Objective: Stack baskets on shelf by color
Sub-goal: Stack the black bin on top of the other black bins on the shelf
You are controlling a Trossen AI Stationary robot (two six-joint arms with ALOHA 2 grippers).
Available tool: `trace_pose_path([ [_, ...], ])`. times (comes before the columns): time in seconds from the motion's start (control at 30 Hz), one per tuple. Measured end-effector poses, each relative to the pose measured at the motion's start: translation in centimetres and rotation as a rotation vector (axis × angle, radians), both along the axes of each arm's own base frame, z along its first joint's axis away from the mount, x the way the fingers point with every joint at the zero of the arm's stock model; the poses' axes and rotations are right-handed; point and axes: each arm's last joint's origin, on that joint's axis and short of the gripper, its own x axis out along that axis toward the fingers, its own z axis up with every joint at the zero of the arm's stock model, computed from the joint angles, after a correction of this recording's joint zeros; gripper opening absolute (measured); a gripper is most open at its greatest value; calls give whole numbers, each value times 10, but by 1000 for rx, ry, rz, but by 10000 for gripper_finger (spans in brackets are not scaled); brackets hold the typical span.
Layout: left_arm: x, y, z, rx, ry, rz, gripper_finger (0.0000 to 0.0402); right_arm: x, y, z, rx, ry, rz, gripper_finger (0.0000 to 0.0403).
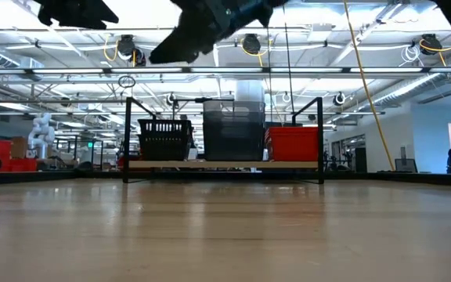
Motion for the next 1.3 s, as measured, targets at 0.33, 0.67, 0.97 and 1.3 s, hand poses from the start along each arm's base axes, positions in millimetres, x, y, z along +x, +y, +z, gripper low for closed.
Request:
trace_pose_path([
  [0.33,-1,-19,-21,-327,12,-333,250,16,77,-65,-48,-107,104,127],
  [0.67,28,-74,-109,-814,199,-289,250,11,100,-70,-124,-135,176,130],
  [0.97,66,-133,-83,-1031,473,-289,189,-33,81,-66,-80,-60,80,130],
  [1.3,78,-194,-70,-1182,692,-114,75,-133,54,-12,40,-391,-84,130],
])
